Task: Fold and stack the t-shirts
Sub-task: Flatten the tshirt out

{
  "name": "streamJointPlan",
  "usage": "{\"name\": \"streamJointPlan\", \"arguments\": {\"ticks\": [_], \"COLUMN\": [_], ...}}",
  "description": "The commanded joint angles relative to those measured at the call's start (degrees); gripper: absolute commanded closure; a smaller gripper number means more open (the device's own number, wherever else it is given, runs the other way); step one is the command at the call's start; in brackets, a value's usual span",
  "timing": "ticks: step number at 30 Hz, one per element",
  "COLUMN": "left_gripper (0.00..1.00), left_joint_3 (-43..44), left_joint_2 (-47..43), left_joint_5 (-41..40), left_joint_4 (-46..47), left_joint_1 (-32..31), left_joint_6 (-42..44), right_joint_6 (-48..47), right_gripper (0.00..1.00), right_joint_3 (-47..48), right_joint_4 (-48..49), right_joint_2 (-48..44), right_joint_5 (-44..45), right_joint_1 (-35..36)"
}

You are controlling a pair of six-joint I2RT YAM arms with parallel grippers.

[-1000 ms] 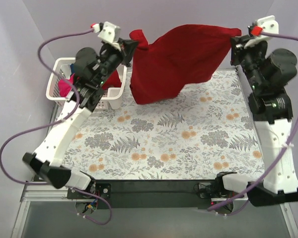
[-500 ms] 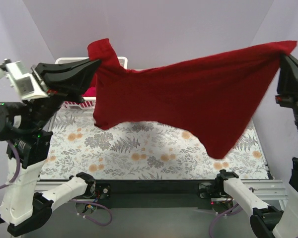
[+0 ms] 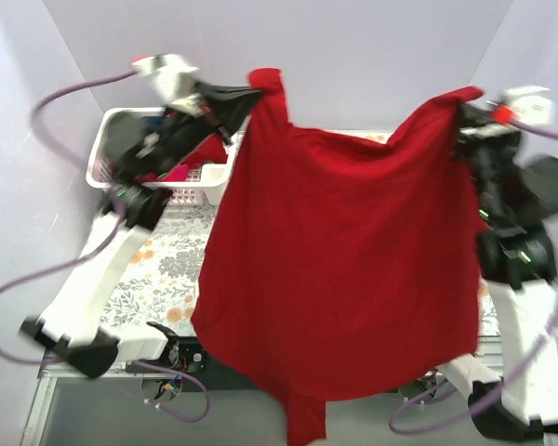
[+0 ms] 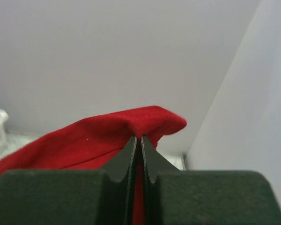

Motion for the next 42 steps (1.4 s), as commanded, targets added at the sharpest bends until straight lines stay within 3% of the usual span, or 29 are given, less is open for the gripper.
{"name": "streamJointPlan", "arguments": {"ticks": [1, 6, 7, 8, 9, 10, 11, 13, 15, 18, 20, 24, 34, 42], "left_gripper": [1.00, 1.00, 1.00, 0.95, 0.78, 0.47, 0.37, 0.10, 0.08, 0.07, 0.07, 0.06, 0.05, 0.05], "left_joint_3": [-2.51, 9.07, 15.71, 18.99, 23.12, 29.16, 31.75, 32.92, 30.47, 16.96, 6.70, -3.01, -18.84, -22.02], "left_joint_2": [14.86, 38.85, 46.12, 50.28, 53.54, 58.88, 60.42, 60.79, 58.25, 49.38, 42.98, 38.55, 38.55, 43.46], "left_joint_5": [-8.77, -21.34, -25.79, -27.75, -29.25, -30.83, -31.28, -30.50, -29.97, -28.22, -25.59, -21.29, -18.36, -15.12], "left_joint_4": [0.59, -5.20, -6.52, -7.75, -10.54, -11.88, -13.02, -12.86, -10.58, -1.98, 4.68, 8.67, 13.06, 15.09], "left_joint_1": [0.23, 0.75, 0.84, 1.02, 1.19, 1.19, 1.19, 1.02, 0.76, 0.23, 0.14, 0.05, 0.14, 0.05], "left_joint_6": [2.91, 6.61, 7.13, 7.49, 7.58, 7.75, 7.75, 7.23, 6.79, 6.35, 5.30, 2.40, -3.32, -4.72], "right_joint_6": [-0.05, 3.20, 3.55, 3.73, 3.82, 4.00, 4.26, 5.57, 5.93, 6.81, 7.86, 10.24, 15.60, 15.69], "right_gripper": [0.99, 0.99, 0.99, 0.99, 0.98, 0.79, 0.46, 0.35, 0.29, 0.20, 0.17, 0.17, 0.21, 0.22], "right_joint_3": [-9.77, -13.83, -12.53, -11.64, -10.33, -8.40, -7.34, -6.89, -7.76, -11.45, -15.91, -22.17, -25.08, -27.45], "right_joint_4": [6.94, 14.07, 14.34, 14.34, 14.34, 14.17, 13.82, 13.46, 13.72, 14.51, 15.48, 17.15, 18.29, 18.74], "right_joint_2": [8.44, 21.81, 26.97, 29.63, 32.27, 36.47, 38.17, 40.38, 39.51, 36.09, 34.24, 32.99, 41.08, 46.35], "right_joint_5": [12.09, 12.90, 12.64, 12.20, 9.76, 8.25, 6.50, 4.99, 3.67, 3.23, 1.66, -0.11, -7.65, -8.46], "right_joint_1": [-0.37, -2.39, -2.83, -2.74, -2.83, -2.83, -2.74, -2.92, -2.83, -2.92, -2.83, -3.09, -3.80, -3.89]}}
